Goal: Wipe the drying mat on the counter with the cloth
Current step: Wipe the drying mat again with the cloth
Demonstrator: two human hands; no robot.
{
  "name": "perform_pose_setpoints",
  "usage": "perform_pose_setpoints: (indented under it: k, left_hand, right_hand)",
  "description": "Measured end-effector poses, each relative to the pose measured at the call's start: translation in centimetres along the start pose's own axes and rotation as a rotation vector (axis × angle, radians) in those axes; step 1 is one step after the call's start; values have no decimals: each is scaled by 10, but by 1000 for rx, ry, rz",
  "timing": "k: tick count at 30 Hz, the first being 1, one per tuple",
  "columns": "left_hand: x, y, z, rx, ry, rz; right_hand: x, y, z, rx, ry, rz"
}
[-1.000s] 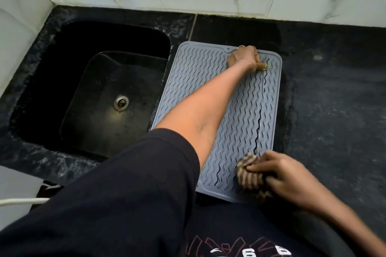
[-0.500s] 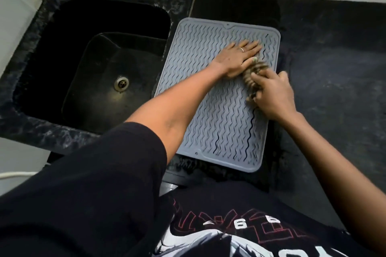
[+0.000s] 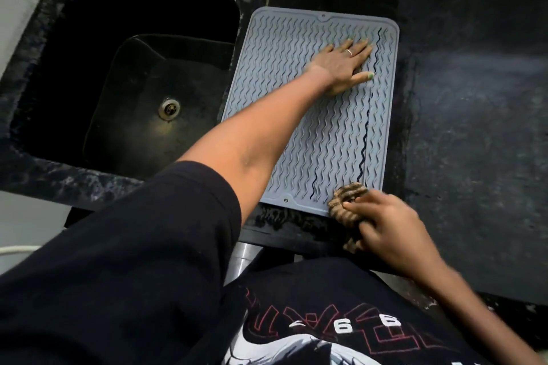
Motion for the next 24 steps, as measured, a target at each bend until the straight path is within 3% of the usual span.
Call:
perform_pose_setpoints:
  k: [1, 3, 5, 6, 10, 16, 18, 20, 24]
  left_hand:
    - [1, -1, 3, 3, -9, -10]
    - [4, -4, 11, 8, -50, -29]
    - [6, -8, 20, 26, -87, -54]
    - [8, -10, 24, 40, -94, -63]
    - [5, -18, 34, 71, -94, -55]
    - [4, -16, 37, 56, -90, -33]
    - [3, -9, 42, 86, -130, -17]
    - [-8, 0, 56, 153, -149, 31]
    - [-44, 7, 91, 173, -74, 89]
  right_hand:
    - [1, 12, -9, -23, -33, -138]
    - [6, 45, -36, 140, -84, -276]
    - [10, 69, -68, 331, -97, -178]
    - [10, 70, -81, 338, -124, -89]
    - [3, 32, -80, 221, -174, 220]
    - [-3, -18, 18, 37, -88, 443]
    - [-2, -8, 21, -56, -63, 412]
    - [-5, 11, 9, -135, -72, 231]
    - [-58, 27, -29, 112, 172, 169]
Point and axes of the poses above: each hand's wrist, its own z-axis away from the middle knuckle, its own y-axis out of the back of the hand, x = y × z, the point moved 6 cm from there along -z, towards the middle knuckle, and after that the axes turned 6 degrees about -y, right-handed, at the moved point
